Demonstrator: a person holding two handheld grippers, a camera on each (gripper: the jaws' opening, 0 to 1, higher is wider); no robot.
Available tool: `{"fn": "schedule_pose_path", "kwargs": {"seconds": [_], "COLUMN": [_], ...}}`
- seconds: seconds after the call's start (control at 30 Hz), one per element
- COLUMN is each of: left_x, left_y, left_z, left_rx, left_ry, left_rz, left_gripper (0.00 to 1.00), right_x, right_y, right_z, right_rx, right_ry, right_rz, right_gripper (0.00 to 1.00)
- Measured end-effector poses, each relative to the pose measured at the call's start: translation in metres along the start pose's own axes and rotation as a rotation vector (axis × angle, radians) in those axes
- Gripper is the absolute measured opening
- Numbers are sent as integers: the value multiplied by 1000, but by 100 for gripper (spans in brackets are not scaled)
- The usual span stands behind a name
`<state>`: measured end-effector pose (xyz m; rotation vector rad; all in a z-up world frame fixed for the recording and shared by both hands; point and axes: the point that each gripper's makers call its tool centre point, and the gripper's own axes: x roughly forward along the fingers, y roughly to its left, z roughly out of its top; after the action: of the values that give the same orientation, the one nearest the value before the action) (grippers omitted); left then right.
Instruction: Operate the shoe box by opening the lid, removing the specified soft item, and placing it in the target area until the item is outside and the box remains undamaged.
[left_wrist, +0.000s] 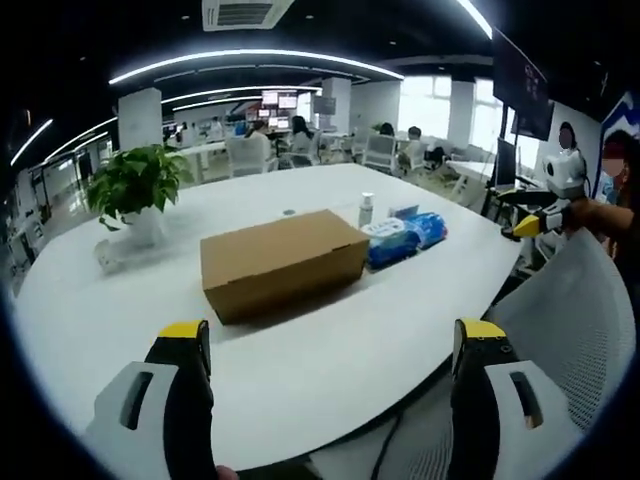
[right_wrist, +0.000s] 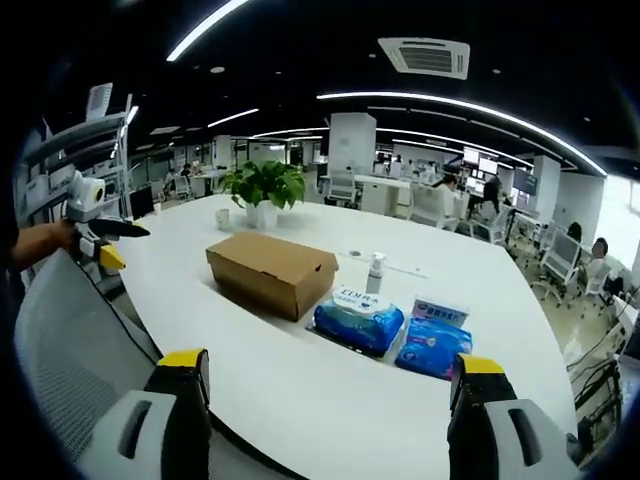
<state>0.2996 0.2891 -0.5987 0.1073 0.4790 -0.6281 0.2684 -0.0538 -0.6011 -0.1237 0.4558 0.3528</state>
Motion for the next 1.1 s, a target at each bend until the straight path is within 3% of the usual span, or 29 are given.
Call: {"fn": "schedule_pose_path", "kwargs": {"seconds": [1.1], "left_x": [1], "left_y": [-4], "left_z": [3], "left_rx": [16], "left_ry": [-7], "left_rz": [-23], "left_gripper": [99], "right_x": [-7], "right_y": [2], "right_z": [-5], "right_rx": [14], "right_ry": [-2], "right_rz": [-15], "right_gripper": [100]}}
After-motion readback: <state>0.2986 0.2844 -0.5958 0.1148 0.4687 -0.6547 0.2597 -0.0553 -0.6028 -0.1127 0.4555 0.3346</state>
